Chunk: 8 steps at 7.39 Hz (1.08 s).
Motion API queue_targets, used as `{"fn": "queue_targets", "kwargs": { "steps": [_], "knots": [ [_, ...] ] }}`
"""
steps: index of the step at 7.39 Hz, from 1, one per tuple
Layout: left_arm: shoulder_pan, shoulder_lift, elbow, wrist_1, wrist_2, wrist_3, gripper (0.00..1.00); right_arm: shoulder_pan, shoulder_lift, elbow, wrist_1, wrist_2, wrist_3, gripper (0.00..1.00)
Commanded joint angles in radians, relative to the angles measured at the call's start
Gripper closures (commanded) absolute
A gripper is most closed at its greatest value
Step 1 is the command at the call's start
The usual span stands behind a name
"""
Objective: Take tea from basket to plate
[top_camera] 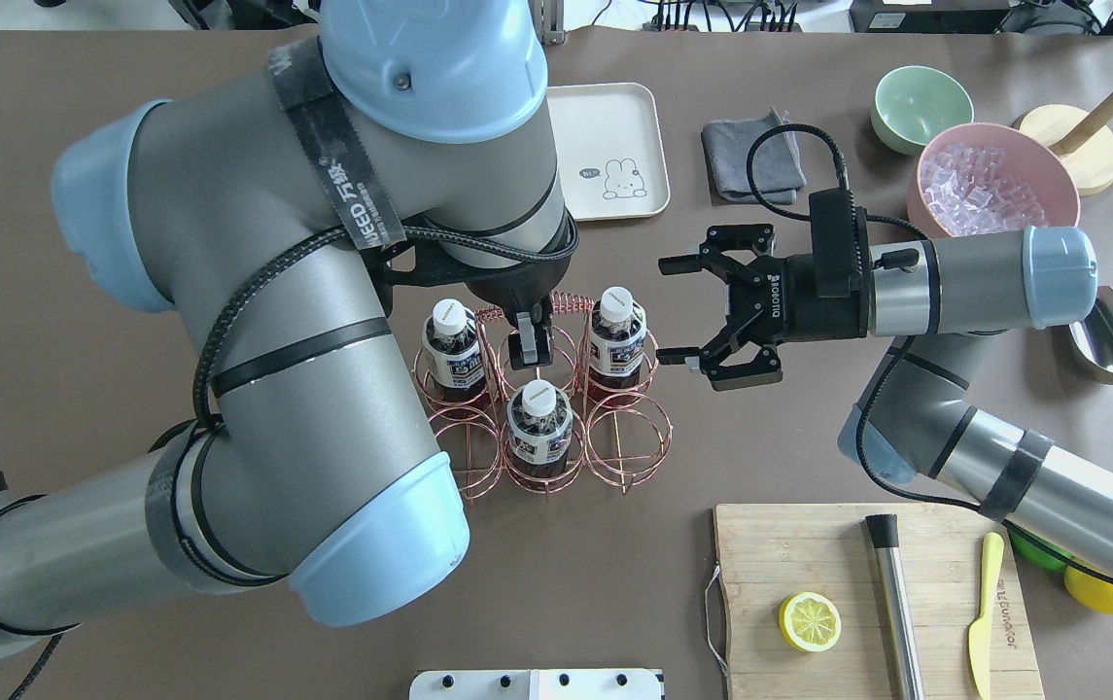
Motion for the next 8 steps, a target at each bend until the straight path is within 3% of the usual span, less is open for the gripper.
{"fn": "queue_targets", "kwargs": {
  "steps": [1,5,8],
  "knots": [
    [0.000,0.000,0.001,0.000,0.000,0.000,1.00,-0.040,0.017,-0.015,0.006,-0.039,-0.003,0.01],
    [0.000,0.000,0.003,0.000,0.000,0.000,1.00,-0.034,0.079,-0.101,0.003,-0.083,-0.018,0.02],
    [0.005,0.000,0.005,0.002,0.000,0.000,1.00,-0.040,0.086,-0.099,-0.002,-0.085,-0.005,0.38]
  ]
}}
